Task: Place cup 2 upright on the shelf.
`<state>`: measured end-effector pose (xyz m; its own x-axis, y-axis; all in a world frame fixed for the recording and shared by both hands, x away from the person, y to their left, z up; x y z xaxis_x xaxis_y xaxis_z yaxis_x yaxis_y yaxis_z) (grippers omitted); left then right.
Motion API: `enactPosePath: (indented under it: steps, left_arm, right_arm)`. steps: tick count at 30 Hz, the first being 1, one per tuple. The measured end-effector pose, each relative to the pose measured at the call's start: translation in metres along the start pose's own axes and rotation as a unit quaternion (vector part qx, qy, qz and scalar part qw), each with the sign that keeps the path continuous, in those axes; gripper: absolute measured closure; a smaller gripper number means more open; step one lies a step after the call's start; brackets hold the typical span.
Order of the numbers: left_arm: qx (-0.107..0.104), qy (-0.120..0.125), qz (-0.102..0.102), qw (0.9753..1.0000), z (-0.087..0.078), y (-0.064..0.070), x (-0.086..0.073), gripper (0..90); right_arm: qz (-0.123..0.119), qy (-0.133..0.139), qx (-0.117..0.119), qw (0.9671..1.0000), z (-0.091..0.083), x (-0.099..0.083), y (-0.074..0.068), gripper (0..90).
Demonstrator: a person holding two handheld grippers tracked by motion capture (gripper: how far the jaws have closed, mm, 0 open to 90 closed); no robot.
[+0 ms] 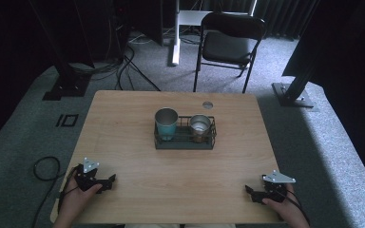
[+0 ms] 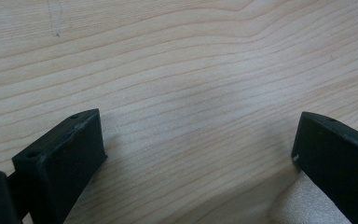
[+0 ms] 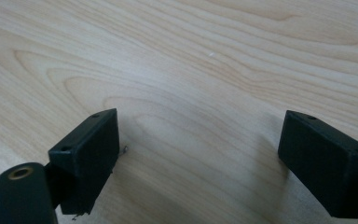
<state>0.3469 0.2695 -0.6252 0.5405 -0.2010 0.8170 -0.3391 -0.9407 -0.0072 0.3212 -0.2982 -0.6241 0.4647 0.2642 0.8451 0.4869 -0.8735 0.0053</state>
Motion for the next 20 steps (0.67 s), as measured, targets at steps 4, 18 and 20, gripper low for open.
enactPosePath:
  steps: [4,18,20]
  left_arm:
    - [0.000,0.000,0.000,1.0000,0.0000,0.0000,0.0000,2.9]
    - [0.000,0.000,0.000,1.0000,0.0000,0.0000,0.0000,2.9]
    - [0.000,0.000,0.000,1.0000,0.0000,0.0000,0.0000,2.9]
  right_arm:
    - [0.004,-0.001,0.002,1.0000,-0.0002,-0.0006,-0.0011,11.7]
    - [0.009,-0.002,-0.002,1.0000,-0.0004,-0.0010,-0.0023,11.4]
    - [0.008,-0.001,-0.002,1.0000,-0.0004,-0.0010,-0.0022,11.4]
Point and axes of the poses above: each handheld gripper's, and its own axes: z roughly forward along the jaws, x roughly out of its top, y roughly to its right, the point moved 10 cm from there along z, roughly forward along the jaws, and after that the axes turned 11 degrees about y, right-handed, at the moved point
